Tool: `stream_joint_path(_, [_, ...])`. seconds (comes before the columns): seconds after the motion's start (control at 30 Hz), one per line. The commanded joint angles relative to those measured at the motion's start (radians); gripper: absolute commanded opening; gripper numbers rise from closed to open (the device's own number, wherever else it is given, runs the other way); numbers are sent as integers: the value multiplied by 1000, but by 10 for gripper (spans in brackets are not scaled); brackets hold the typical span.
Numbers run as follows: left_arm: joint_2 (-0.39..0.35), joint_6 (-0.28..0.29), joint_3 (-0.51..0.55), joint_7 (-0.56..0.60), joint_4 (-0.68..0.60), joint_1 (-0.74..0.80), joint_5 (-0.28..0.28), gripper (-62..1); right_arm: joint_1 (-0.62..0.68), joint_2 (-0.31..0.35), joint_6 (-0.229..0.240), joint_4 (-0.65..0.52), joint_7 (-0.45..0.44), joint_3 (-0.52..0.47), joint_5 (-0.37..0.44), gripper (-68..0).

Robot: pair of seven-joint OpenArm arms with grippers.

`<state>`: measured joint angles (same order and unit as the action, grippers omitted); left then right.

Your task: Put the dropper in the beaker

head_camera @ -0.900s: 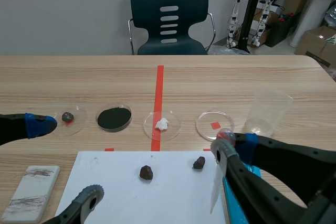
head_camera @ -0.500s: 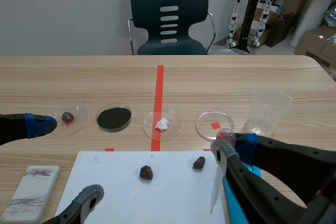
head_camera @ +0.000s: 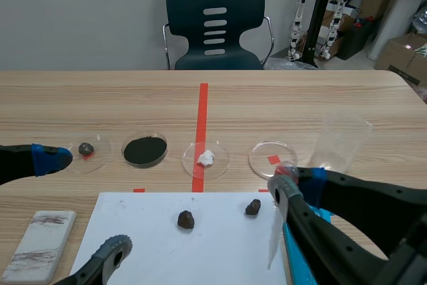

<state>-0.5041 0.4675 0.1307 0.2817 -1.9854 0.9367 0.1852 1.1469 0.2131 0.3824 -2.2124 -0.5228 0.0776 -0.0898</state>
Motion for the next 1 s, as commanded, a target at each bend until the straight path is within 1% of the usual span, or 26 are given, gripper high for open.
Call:
stream_joint_path(0.0, [5,-1,-1,15,-9,8,13,14,-26,0,0,-3,-8,-6,11,-665])
stream_joint_path(0.43, [5,-1,-1,15,-9,8,13,14,-172,-1,0,134,-17,-6,14,-665])
stream_joint_path(0.63, [5,-1,-1,15,-9,8,13,14,-270,-1,-1,181,-14,-12,21,-664])
stream_joint_path(0.67, [5,-1,-1,15,-9,8,13,14,-290,-3,-6,192,-14,-18,37,-665])
stream_joint_path(0.8, [5,-1,-1,15,-9,8,13,14,-364,-3,-65,217,-14,-48,97,-665])
stream_joint_path(0.97, [5,-1,-1,15,-9,8,13,14,-453,-3,-92,228,-2,-103,102,-665])
